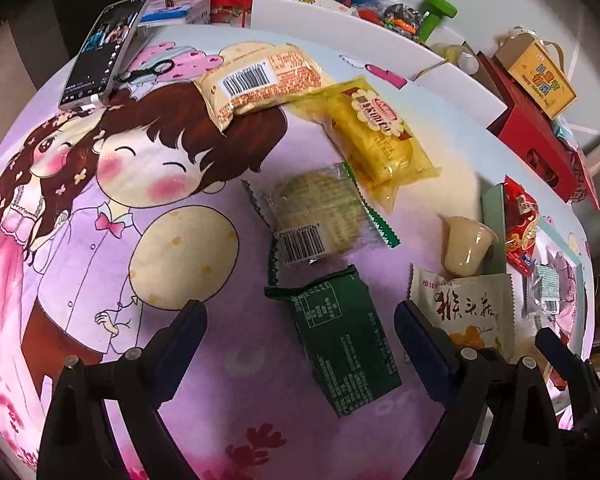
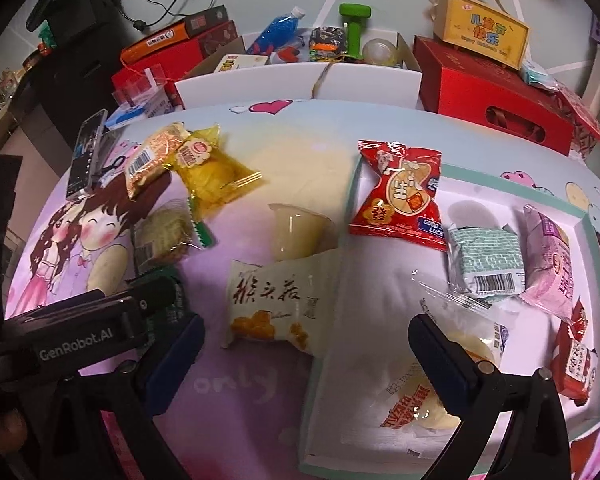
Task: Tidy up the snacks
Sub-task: 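Grasp the dark green snack pack with the left gripper, then grasp the white biscuit pack with the right gripper while the left holds the green pack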
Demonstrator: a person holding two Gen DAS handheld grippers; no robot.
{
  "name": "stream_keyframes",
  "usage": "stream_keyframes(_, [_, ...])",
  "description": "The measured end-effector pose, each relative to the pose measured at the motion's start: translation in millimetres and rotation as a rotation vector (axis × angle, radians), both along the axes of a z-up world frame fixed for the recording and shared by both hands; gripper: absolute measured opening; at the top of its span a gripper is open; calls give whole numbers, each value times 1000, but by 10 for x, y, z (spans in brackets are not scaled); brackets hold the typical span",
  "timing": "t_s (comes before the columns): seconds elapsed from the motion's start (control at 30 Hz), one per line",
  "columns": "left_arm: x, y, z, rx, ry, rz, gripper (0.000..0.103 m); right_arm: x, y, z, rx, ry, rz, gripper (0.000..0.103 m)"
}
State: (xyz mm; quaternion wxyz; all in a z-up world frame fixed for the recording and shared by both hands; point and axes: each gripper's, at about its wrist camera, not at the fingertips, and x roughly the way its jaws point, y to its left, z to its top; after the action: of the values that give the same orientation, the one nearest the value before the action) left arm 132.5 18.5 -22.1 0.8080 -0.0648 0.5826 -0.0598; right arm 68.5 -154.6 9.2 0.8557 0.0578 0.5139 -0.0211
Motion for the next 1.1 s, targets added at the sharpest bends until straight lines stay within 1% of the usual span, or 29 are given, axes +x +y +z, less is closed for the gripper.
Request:
stream_keyframes(0.13, [26,1,-53,12,16,3,95,-5,-43,18,1,-4,-3,103])
stream_keyframes(0.3, [24,-16,-88,33,19,-14,95,-30,-167,77,33,-23,-45,103])
stream_keyframes(0.47, [-9,-202,-132,114,22,-86,95,-52,-276,115,52,-40,-81,103])
stream_keyframes(0.63, [-56,-348,-135,186,0,-152,94,-48,-297,130,55,-46,-85,103])
stream_keyframes(0.67, [-62,-369,-126,194,-7,-161,92,-46,-295,128,55,-46,-84,103])
stream_keyframes(0.73, [-69,-369,-102,192,-17,-170,81,-53,-286,125,55,-46,-81,103])
stream_keyframes(0.77, [-69,-355,-91,186,-19,-170,70,-55,-278,123,55,-47,-77,103])
stream_keyframes(0.8, [-67,-337,-85,185,-19,-169,62,-57,-272,119,55,-47,-74,103])
stream_keyframes(0.83, [-55,-320,-79,186,-19,-167,59,-55,-261,117,55,-48,-70,103])
stream_keyframes(0.9, [-39,-280,-68,186,-20,-155,49,-52,-236,109,55,-49,-59,103])
stream_keyframes(0.97, [-48,-141,-22,179,-23,-136,45,-45,-197,100,54,-52,-43,103])
stream_keyframes(1.1, [-14,29,-4,191,-22,-96,45,-32,-75,79,44,-61,2,103])
